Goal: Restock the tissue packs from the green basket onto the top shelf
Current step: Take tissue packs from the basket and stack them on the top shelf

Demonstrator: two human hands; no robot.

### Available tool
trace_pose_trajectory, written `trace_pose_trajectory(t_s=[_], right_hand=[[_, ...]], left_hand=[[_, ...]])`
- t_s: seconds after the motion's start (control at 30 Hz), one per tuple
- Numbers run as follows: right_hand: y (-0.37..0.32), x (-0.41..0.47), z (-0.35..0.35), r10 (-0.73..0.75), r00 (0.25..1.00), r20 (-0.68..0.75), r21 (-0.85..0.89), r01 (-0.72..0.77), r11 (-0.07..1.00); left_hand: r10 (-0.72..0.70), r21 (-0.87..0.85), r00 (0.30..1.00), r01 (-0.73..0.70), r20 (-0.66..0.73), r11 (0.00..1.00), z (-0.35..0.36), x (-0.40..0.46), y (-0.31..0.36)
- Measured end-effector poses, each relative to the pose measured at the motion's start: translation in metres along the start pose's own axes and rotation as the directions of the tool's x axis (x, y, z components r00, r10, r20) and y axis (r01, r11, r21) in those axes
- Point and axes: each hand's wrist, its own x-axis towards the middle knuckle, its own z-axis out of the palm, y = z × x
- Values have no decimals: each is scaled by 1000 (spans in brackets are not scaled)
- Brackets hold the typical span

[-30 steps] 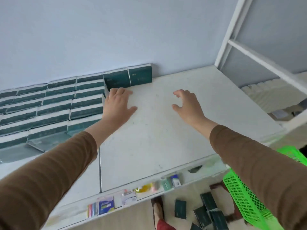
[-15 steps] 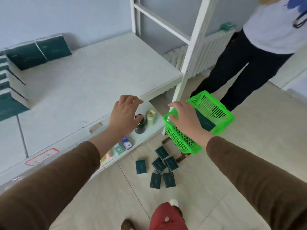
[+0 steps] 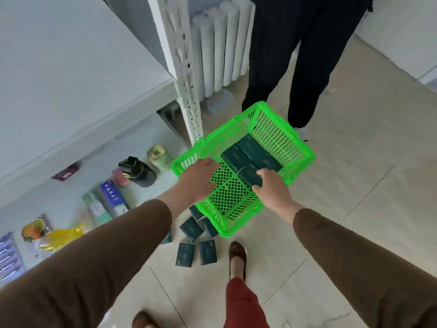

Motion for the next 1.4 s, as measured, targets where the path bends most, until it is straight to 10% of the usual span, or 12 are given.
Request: trace_pose_trajectory(t_s=[0.5, 0.93, 1.17, 1.4], right_hand=[[92, 209, 121, 147, 980, 134, -238, -112, 965], [92, 202, 150, 180, 983, 29, -458, -147, 877], [58, 149, 68, 62, 983, 170, 119, -83, 989], [-100, 20, -24, -222, 962, 159, 270, 174, 947]], left_hand=[[5, 339, 983, -68, 183, 938, 171, 265, -28], [95, 668, 988, -150, 119, 729, 174, 228, -41], [-218, 194, 976, 213, 2, 958, 99, 112, -44], [-373, -256, 910, 323, -182, 911, -47, -105, -87]])
